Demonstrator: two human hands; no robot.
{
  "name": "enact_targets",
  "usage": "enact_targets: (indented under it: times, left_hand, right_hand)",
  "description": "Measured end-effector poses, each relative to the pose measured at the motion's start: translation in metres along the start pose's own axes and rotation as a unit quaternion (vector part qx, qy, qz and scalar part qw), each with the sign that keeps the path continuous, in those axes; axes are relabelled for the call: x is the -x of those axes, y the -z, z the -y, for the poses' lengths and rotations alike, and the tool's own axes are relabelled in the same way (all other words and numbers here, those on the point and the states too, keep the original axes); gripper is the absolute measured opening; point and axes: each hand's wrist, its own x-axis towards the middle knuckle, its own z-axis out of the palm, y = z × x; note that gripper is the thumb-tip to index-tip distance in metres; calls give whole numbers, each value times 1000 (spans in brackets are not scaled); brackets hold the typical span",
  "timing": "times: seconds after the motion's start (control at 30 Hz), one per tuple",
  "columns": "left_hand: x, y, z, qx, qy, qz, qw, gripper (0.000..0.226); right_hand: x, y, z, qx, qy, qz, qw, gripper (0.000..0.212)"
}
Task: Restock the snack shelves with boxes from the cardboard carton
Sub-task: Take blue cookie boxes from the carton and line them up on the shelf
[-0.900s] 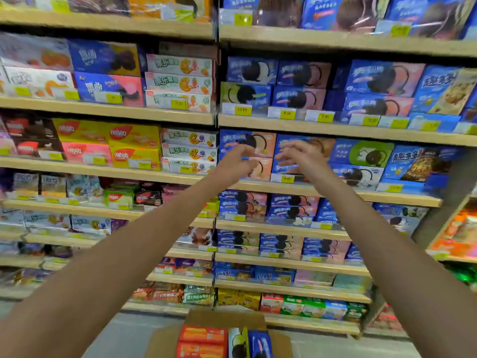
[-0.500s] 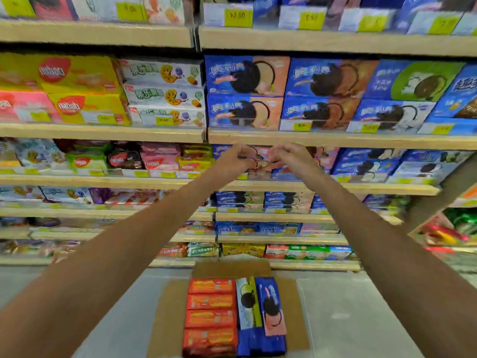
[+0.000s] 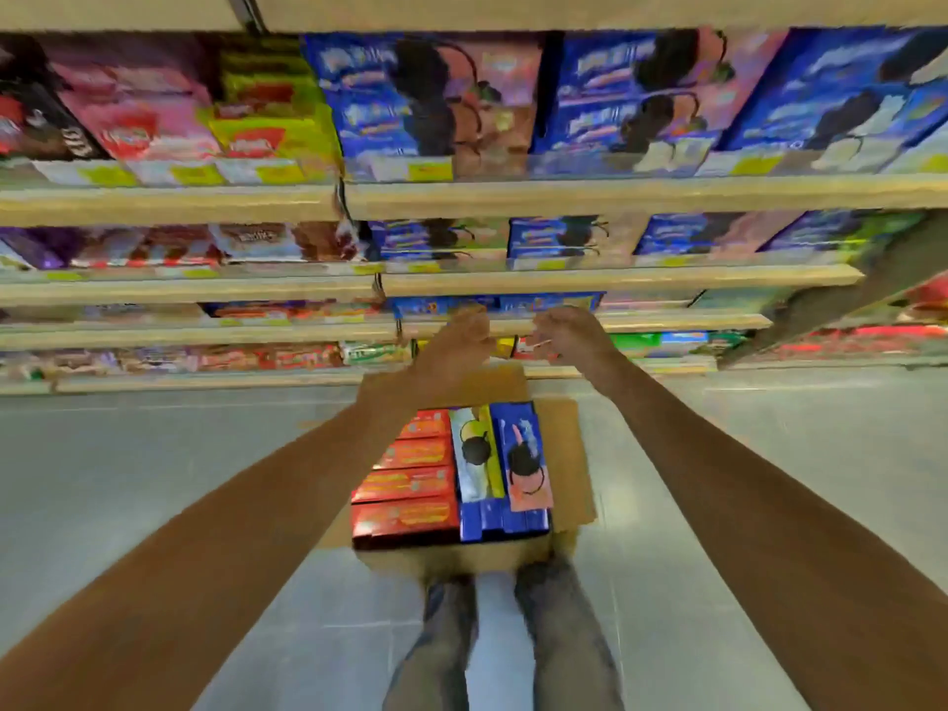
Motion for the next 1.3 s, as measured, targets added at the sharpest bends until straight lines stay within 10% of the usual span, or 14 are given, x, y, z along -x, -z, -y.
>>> enact_targets:
  times: [0.7,1.3]
  left_hand:
    - [-201,-223,281,71,271,17,960,55]
    - [-230,-247,341,108,275,22,955,69]
  right_hand:
    - [-216,-26,-365,81,-242,28,966,27]
    - [-254,-40,-403,72,-249,97,961,35]
